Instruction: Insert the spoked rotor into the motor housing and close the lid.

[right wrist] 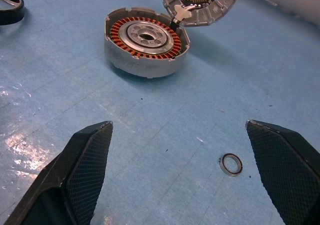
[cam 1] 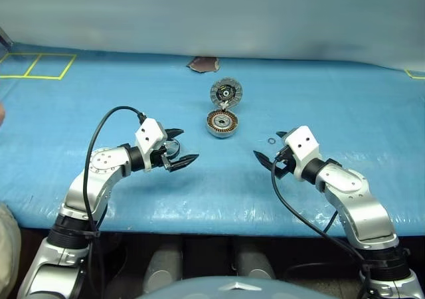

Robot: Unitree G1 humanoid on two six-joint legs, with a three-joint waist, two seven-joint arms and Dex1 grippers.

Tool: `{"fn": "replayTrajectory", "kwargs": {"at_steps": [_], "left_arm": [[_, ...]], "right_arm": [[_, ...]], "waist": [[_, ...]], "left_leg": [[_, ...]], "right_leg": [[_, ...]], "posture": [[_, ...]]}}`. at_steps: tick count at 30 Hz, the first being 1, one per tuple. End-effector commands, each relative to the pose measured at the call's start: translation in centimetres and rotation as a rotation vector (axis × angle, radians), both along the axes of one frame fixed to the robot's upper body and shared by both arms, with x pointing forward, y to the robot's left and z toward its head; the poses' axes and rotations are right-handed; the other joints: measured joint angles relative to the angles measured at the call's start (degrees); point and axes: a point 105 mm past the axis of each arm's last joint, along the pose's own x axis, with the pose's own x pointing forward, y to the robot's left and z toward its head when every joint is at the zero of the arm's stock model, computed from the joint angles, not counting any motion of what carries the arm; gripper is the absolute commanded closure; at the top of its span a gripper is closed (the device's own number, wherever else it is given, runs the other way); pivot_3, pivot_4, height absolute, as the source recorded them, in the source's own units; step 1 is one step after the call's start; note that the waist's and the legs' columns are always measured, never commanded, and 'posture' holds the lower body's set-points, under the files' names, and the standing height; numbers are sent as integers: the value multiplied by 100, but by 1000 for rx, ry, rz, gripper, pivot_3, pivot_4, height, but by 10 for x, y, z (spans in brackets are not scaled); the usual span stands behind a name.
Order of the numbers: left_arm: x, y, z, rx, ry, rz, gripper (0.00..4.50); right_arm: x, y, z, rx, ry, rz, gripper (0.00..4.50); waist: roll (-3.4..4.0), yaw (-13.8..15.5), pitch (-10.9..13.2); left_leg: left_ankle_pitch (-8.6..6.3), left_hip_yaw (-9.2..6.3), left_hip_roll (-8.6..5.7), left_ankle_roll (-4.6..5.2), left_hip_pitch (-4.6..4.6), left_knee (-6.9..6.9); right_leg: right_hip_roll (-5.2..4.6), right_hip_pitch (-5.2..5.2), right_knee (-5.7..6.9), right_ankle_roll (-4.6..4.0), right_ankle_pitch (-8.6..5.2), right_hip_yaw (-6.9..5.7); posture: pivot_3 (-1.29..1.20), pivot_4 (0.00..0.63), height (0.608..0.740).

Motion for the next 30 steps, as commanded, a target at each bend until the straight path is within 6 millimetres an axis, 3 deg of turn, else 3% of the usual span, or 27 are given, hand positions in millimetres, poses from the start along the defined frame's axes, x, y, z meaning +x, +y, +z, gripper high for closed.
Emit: {"fn": "replayTrajectory", "kwargs": {"at_steps": [1,30], "left_arm": [[2,0,10,-9,-45,-2,0],[5,0,15,-29,-85,25,0]], "right_arm": [[3,5,5,-7,-24,24,11],[7,5,7,-13,-32,21,11]], "waist": [[0,-2,0],[0,-3,0]], "left_leg": [[0,0,0,0,0,0],[0,0,0,0,0,0]], "right_leg": [[0,0,0,0,0,0],[0,0,1,0,0,0]], "posture": [[0,150,740],[0,150,740]]}}
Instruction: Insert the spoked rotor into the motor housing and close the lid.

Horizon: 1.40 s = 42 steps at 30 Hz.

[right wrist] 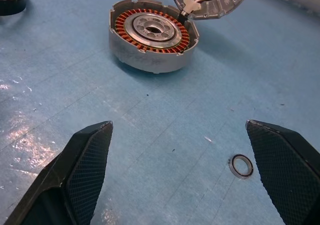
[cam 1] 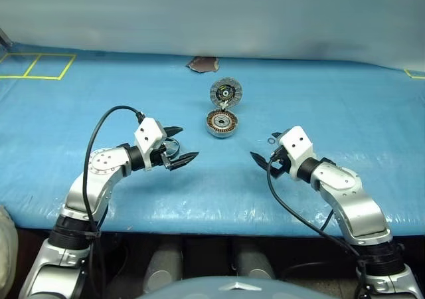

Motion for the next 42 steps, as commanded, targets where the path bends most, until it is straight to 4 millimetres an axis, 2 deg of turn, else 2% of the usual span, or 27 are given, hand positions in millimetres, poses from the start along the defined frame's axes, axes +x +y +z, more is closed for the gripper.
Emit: {"fn": "replayTrajectory", "kwargs": {"at_steps": [1,8,13,16,18,22,27,30,35,42], "left_arm": [[3,0,13,-13,-58,7,0],[2,2,12,-10,-60,26,0],[0,0,17,3,-118,24,0],[-1,2,14,24,-121,34,0],[0,0,15,19,-125,33,0],[-1,-3,13,24,-122,32,0],[-6,1,8,33,-113,59,0],[-8,2,7,33,-116,76,0],[-13,5,4,35,-105,93,0],[-19,10,2,37,-103,129,0]], "right_arm": [[3,-1,11,-6,-46,4,11],[1,-1,7,-11,-28,8,11],[6,3,5,-145,-15,80,11],[22,13,14,-403,-35,223,11],[32,18,18,-494,-44,275,11],[55,49,27,-678,-69,439,11],[70,83,31,-741,-88,562,11],[79,94,30,-744,-83,592,11],[90,101,25,-748,-52,619,11],[102,100,8,-736,22,628,11]], "waist": [[0,0,0],[0,-1,0],[0,-9,0],[5,-60,3],[2,-65,4],[1,-84,5],[0,-91,6],[-2,-69,7],[-2,-79,7],[0,-109,8]], "left_leg": [[0,0,0,0,0,1],[0,0,0,0,-1,2],[0,1,0,0,-1,7],[0,8,1,0,1,10],[0,8,3,0,1,12],[0,8,4,0,2,8],[0,7,2,-1,0,-17],[1,-1,-1,-2,-2,-23],[3,-1,-3,-7,1,-19],[9,-1,1,-14,11,-21]], "right_leg": [[0,0,0,0,0,0],[0,0,1,0,0,0],[0,1,0,1,0,0],[-1,-2,3,1,1,3],[-1,-1,3,0,3,1],[0,-3,2,-1,3,0],[1,-12,-3,0,7,0],[2,-13,-2,1,10,-1],[1,-8,-3,-1,8,-1],[6,-9,6,-7,11,-1]], "posture": [[0,150,740],[0,150,740],[0,150,740],[0,150,740],[0,150,740],[0,150,740],[0,150,740],[0,150,740],[0,150,740],[0,150,740]]}}
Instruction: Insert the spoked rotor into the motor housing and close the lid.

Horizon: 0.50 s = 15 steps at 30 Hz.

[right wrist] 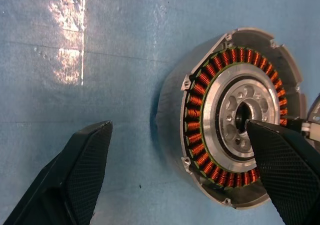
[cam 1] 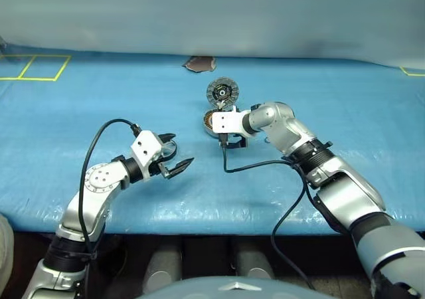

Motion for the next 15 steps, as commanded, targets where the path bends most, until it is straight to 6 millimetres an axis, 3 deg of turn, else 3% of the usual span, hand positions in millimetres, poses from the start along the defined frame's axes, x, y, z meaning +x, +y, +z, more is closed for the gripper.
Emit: {"fn": "replayTrajectory", "kwargs": {"at_steps": [1,9,12,15], "left_arm": [[-2,2,15,-2,-58,13,0],[-5,8,13,0,-59,50,0],[-6,10,14,0,-62,60,0],[-7,11,14,2,-62,64,0]], "right_arm": [[9,5,12,10,-31,18,11],[13,12,5,-4,22,27,11],[10,13,-4,-15,72,30,582],[9,15,-9,-11,78,26,1567]], "waist": [[0,-12,0],[1,-69,0],[3,-91,-1],[4,-115,-2]], "left_leg": [[0,1,0,0,3,0],[3,0,2,-5,8,-2],[4,0,3,-6,15,-3],[4,0,3,-6,23,-3]], "right_leg": [[0,2,1,-1,0,1],[3,2,4,-4,2,1],[4,7,6,-5,2,1],[4,14,7,-5,2,1]], "posture": [[0,150,740],[0,150,740],[0,150,740],[0,150,740]]}}
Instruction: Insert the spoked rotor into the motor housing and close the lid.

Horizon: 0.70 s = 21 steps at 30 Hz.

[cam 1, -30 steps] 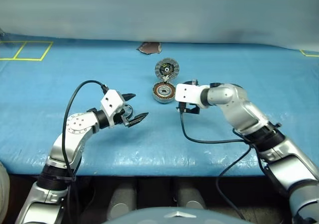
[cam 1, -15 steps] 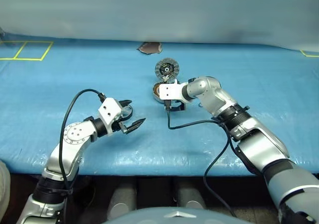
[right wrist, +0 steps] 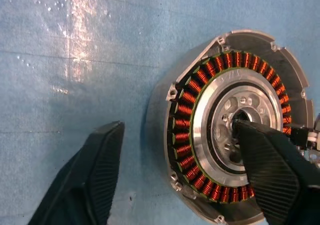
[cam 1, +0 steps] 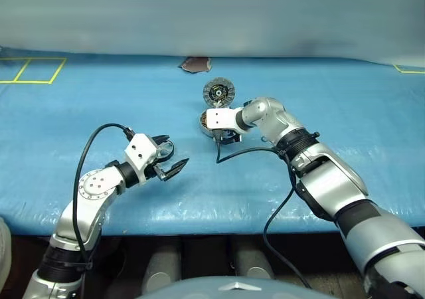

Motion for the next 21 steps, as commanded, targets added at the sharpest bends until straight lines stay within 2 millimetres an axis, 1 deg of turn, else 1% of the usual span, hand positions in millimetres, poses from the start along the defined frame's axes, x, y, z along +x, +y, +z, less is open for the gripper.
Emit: {"fn": "replayTrajectory", "kwargs": {"at_steps": [1,3,4,6,9,13,16,21], "left_arm": [[-3,0,15,5,-60,-8,0],[-3,0,15,7,-59,-9,0],[-3,1,16,8,-59,-10,0],[-3,0,17,10,-60,-15,0],[-1,0,19,17,-58,-27,0],[2,0,21,30,-56,-40,0],[5,-3,21,33,-52,-62,0],[8,-7,22,29,-52,-85,0]], "right_arm": [[-3,1,-9,-4,27,-2,1567],[-5,2,-12,15,41,-4,1567],[-7,2,-14,20,52,-1,1975],[-10,3,-16,44,46,-3,2380],[-20,3,-20,66,47,11,2385],[-38,5,-18,113,28,17,2385],[-54,6,-19,135,27,9,2385],[-74,7,-22,147,26,-13,2385]], "waist": [[1,-4,-1],[1,-10,-1],[1,-11,-1],[0,-11,-2],[0,-7,-3],[0,4,-5],[0,1,-5],[0,10,-5]], "left_leg": [[0,0,0,0,2,0],[0,0,0,0,3,-1],[0,0,0,0,3,-1],[0,0,0,0,5,-2],[0,0,0,0,6,-7],[0,-2,0,0,6,-10],[0,-1,1,0,6,-10],[0,0,1,0,6,-5]], "right_leg": [[0,2,0,0,0,0],[0,2,1,-1,-1,0],[0,2,1,-1,-1,0],[0,2,2,-2,-1,0],[0,3,2,-3,-2,0],[0,3,2,-2,-2,0],[0,3,2,-3,-4,0],[0,5,1,-2,-4,0]], "posture": [[0,150,740],[0,150,740],[0,150,740],[0,150,740],[0,150,740],[0,150,740],[0,150,740],[0,150,740]]}}
